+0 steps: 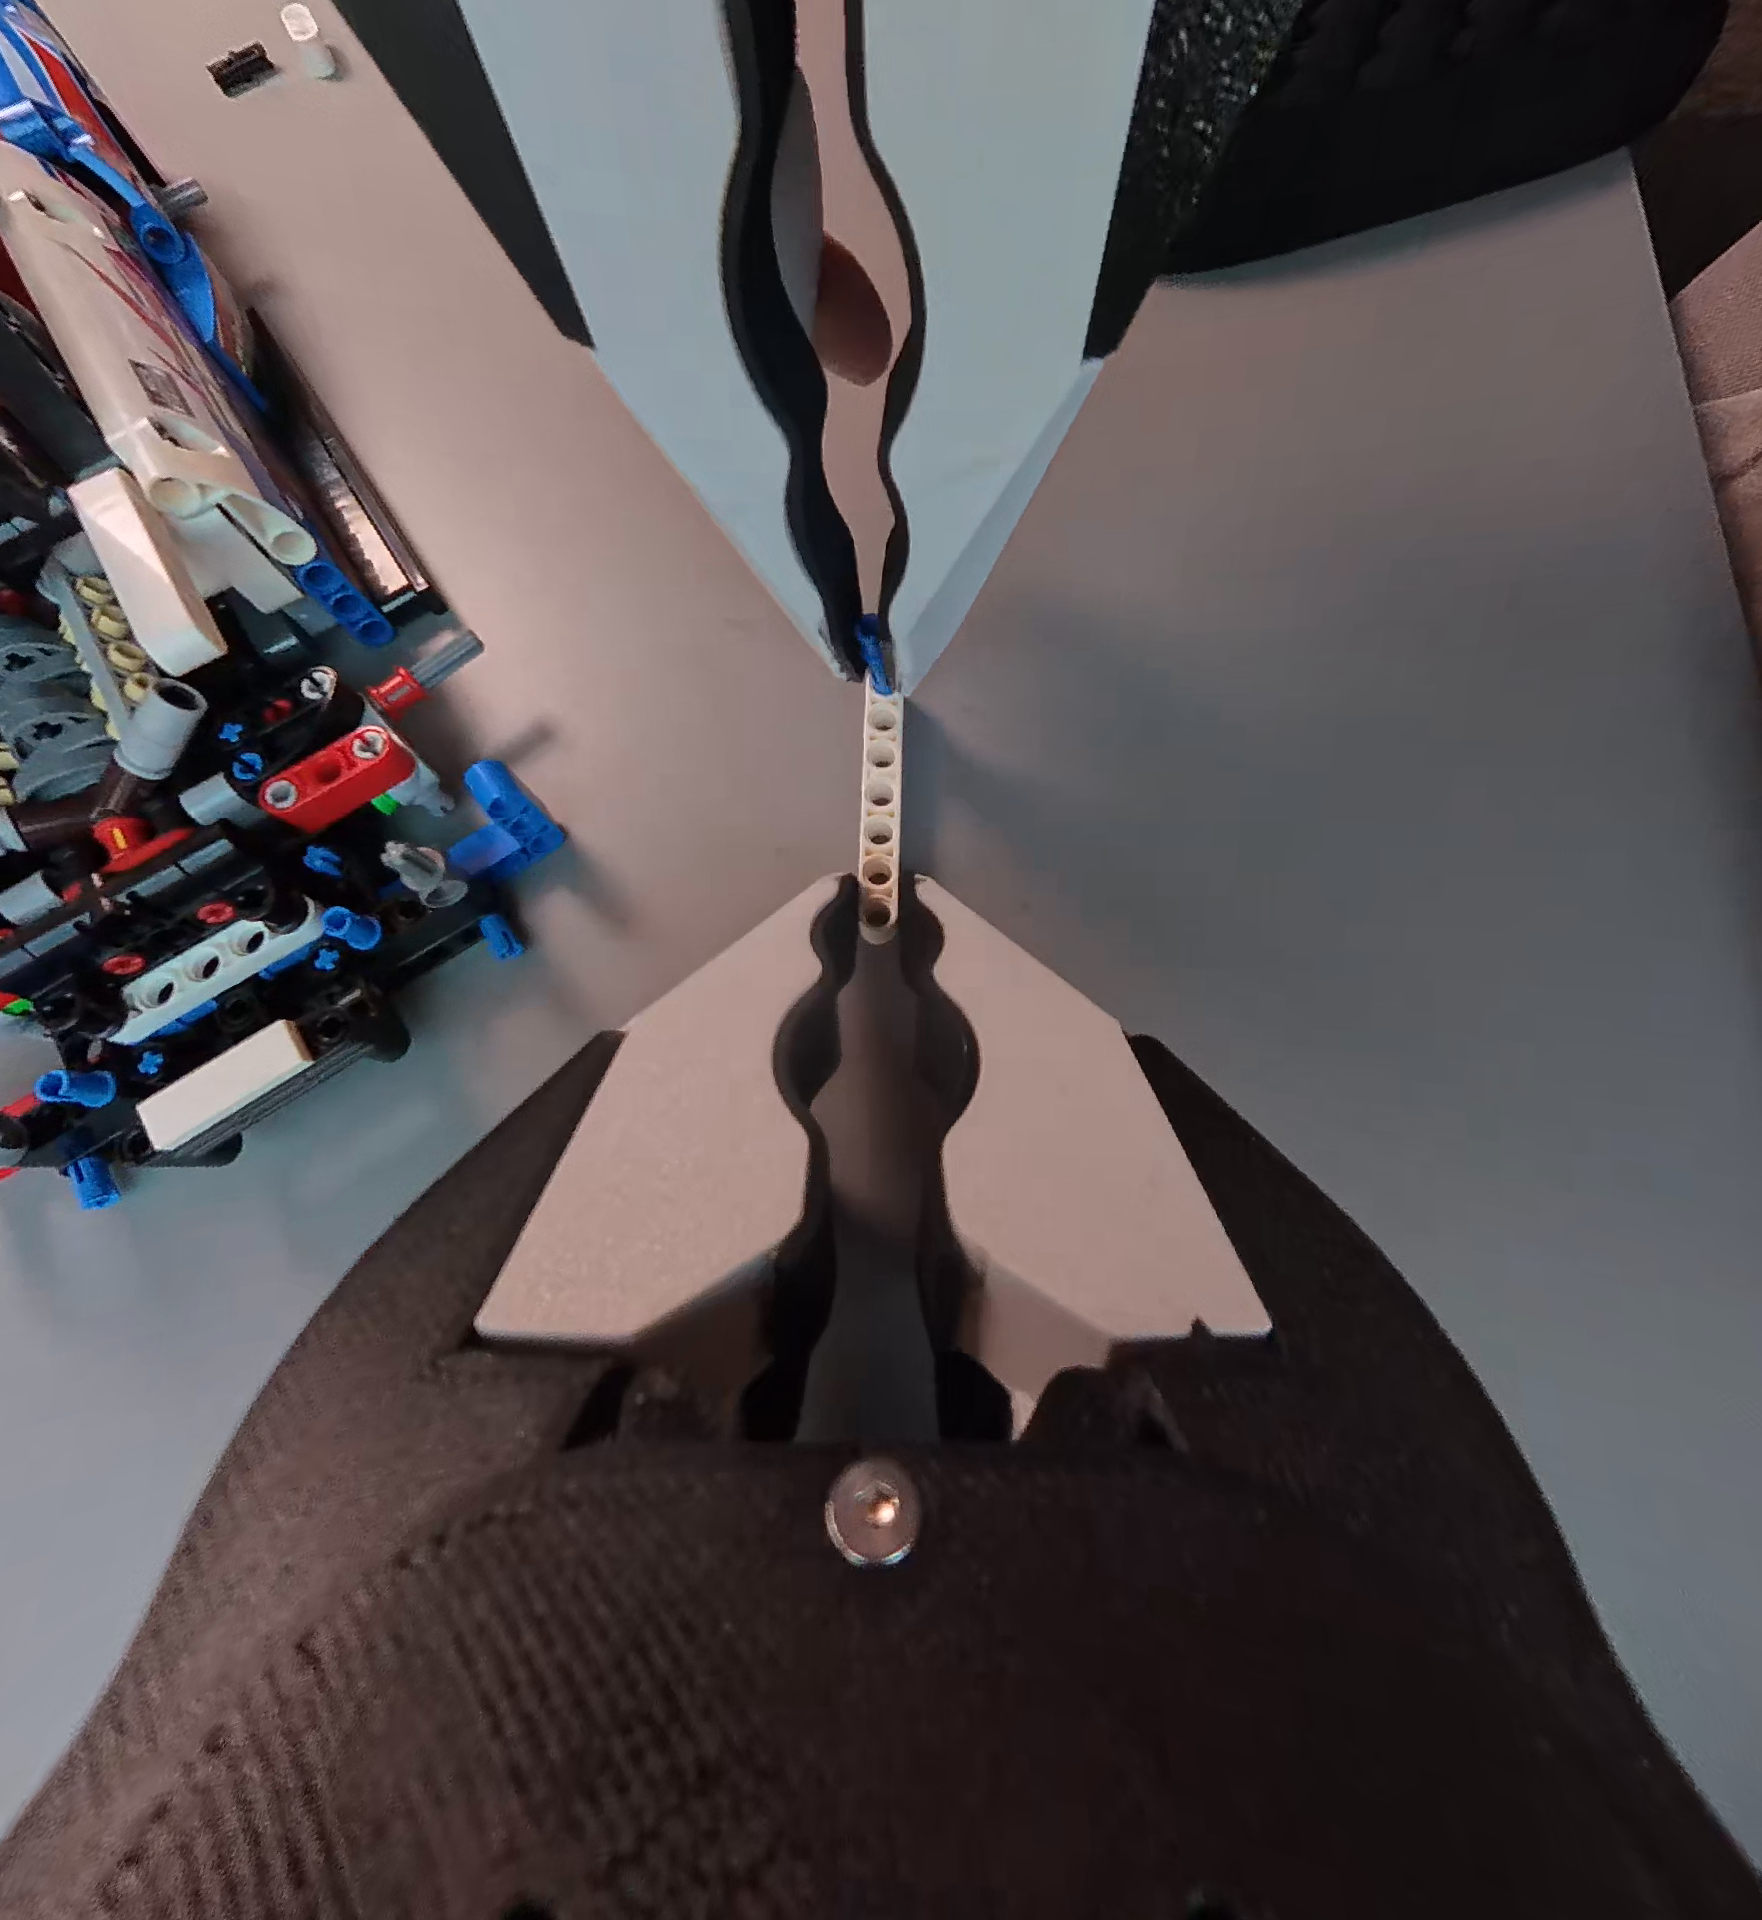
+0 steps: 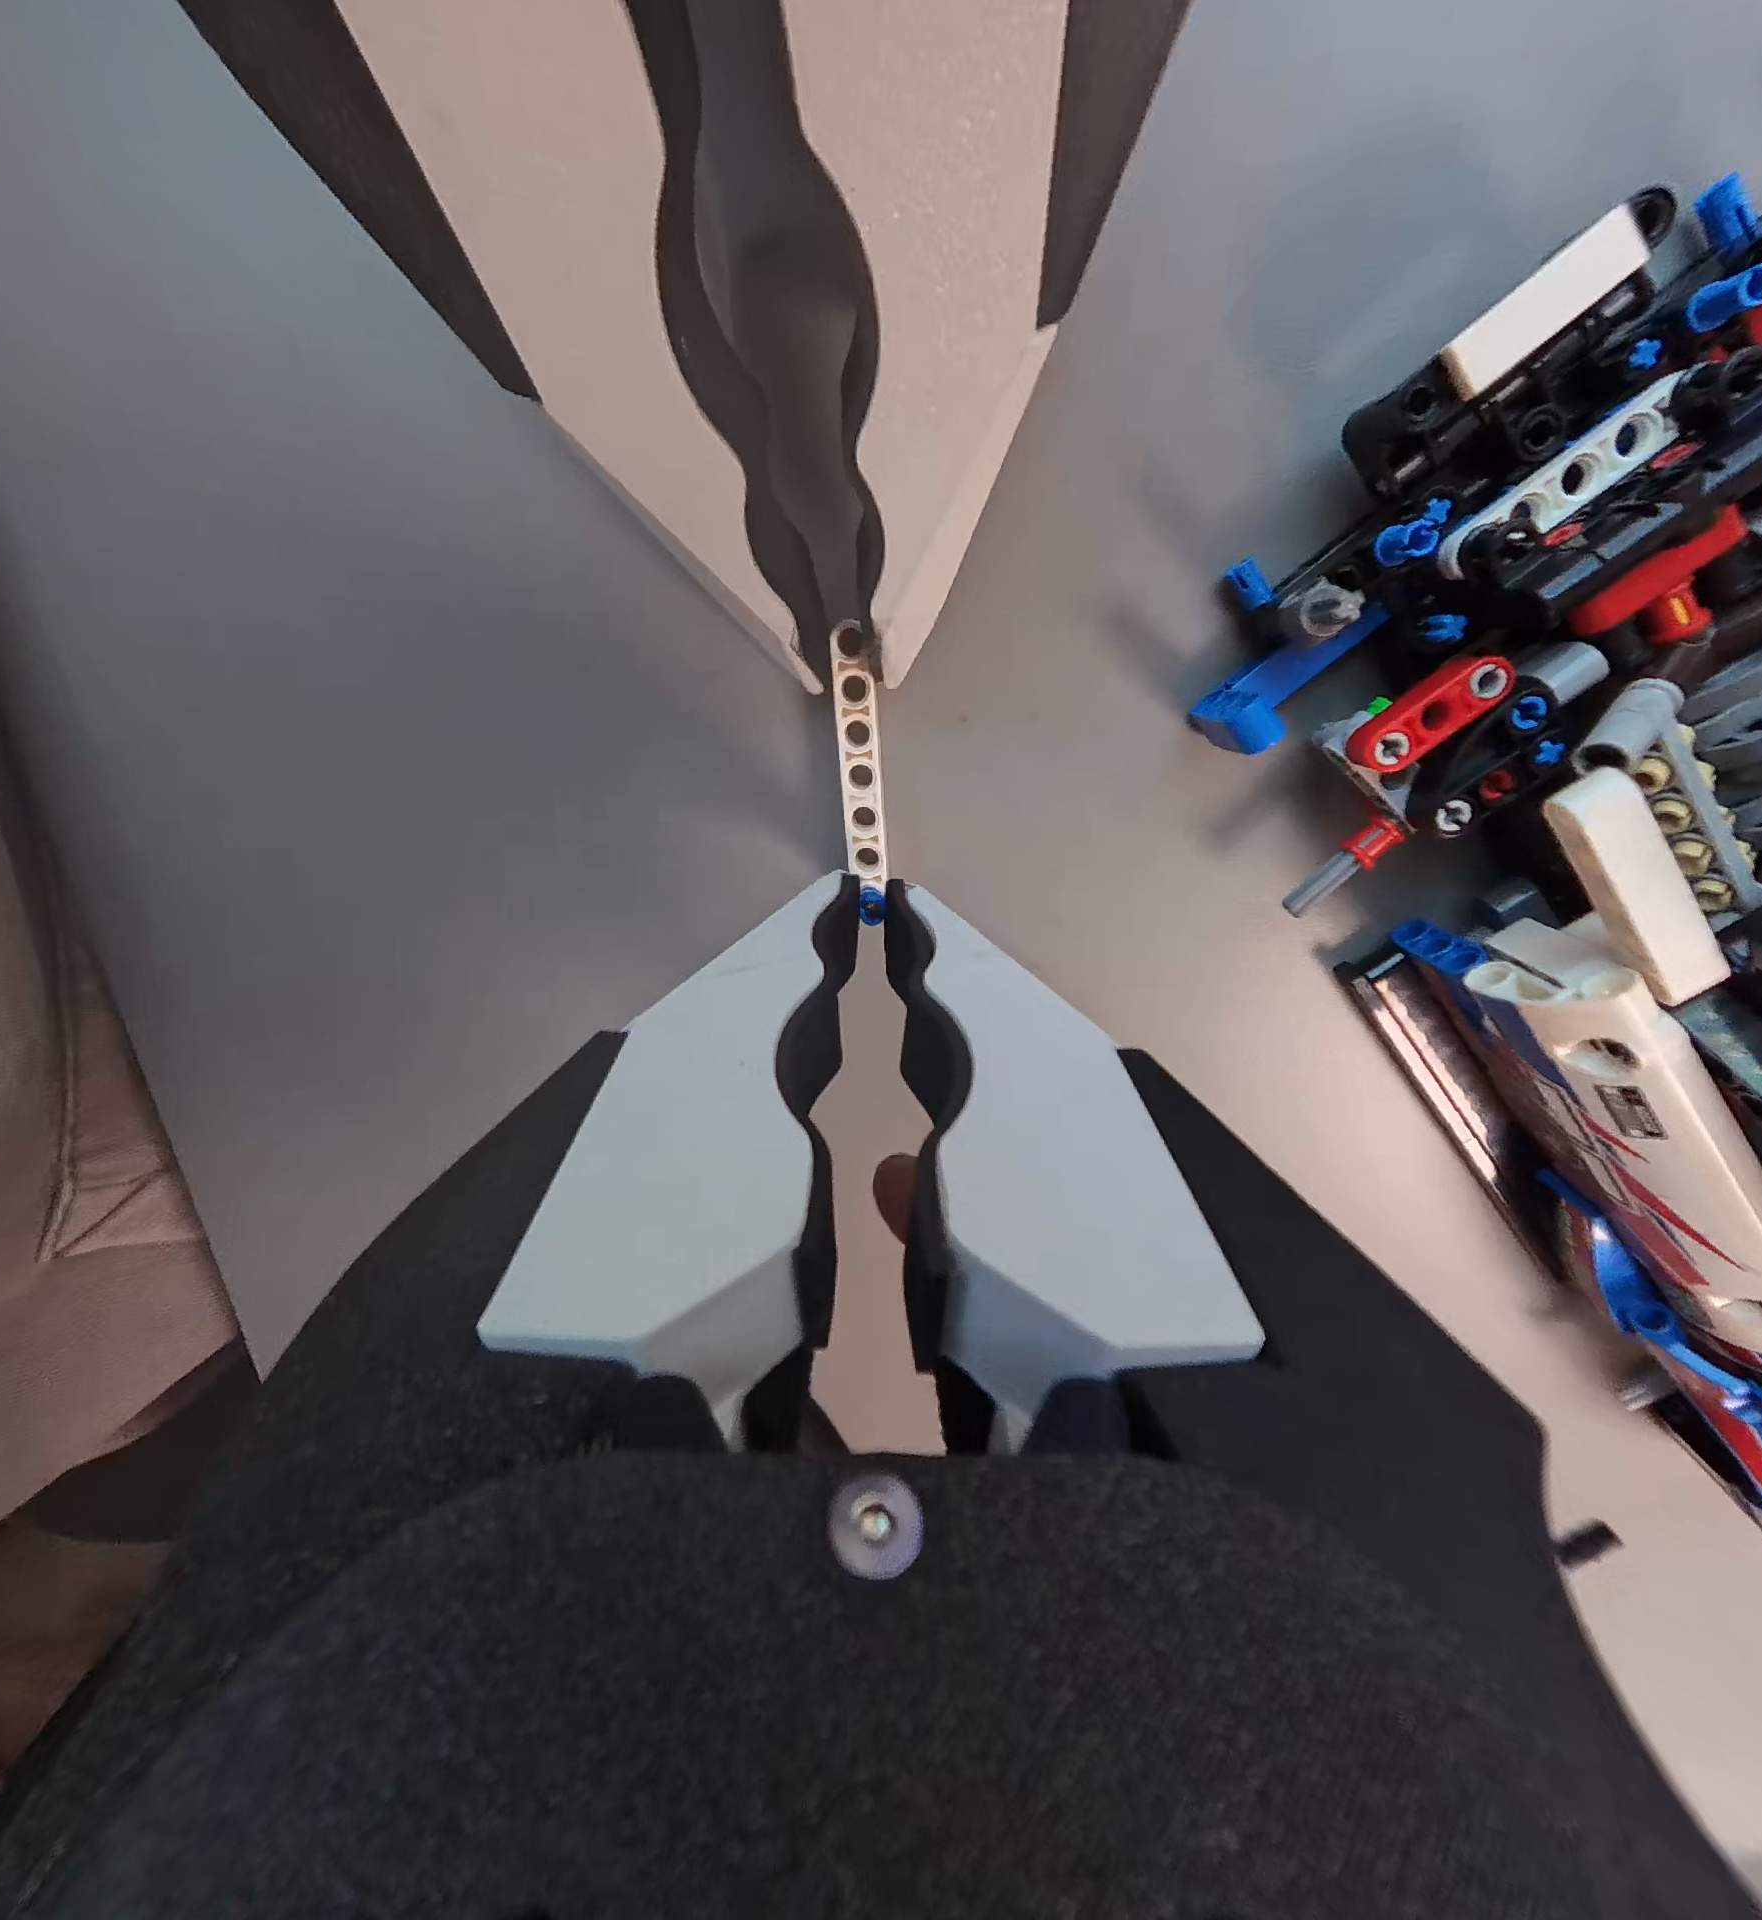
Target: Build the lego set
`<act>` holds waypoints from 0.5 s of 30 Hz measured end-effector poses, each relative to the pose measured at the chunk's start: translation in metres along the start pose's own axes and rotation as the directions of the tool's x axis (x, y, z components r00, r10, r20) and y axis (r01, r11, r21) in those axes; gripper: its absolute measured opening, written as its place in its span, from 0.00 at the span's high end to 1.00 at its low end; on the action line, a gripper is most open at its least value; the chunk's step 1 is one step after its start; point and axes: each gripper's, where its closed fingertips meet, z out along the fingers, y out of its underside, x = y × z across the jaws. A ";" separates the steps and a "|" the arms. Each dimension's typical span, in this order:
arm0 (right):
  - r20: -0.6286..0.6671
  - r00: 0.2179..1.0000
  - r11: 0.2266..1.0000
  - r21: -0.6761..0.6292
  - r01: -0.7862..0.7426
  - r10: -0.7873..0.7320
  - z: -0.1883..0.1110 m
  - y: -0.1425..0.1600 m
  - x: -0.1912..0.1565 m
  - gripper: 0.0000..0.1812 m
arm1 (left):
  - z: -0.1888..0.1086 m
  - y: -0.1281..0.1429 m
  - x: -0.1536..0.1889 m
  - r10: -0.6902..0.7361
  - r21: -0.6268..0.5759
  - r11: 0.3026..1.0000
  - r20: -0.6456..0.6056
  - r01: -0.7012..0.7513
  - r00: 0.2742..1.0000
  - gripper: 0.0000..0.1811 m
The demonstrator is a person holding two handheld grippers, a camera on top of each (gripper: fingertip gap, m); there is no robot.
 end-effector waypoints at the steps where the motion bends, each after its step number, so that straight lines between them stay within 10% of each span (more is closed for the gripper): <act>1: -0.013 1.000 0.999 0.043 -0.005 0.006 0.000 -0.001 0.002 0.98 | 0.000 0.000 0.000 -0.003 0.000 1.000 0.005 0.003 1.000 0.97; 15: -0.081 0.996 0.931 0.366 0.009 0.023 -0.004 0.001 0.001 0.98 | 0.000 0.000 0.000 -0.007 -0.007 1.000 0.001 0.007 1.000 0.97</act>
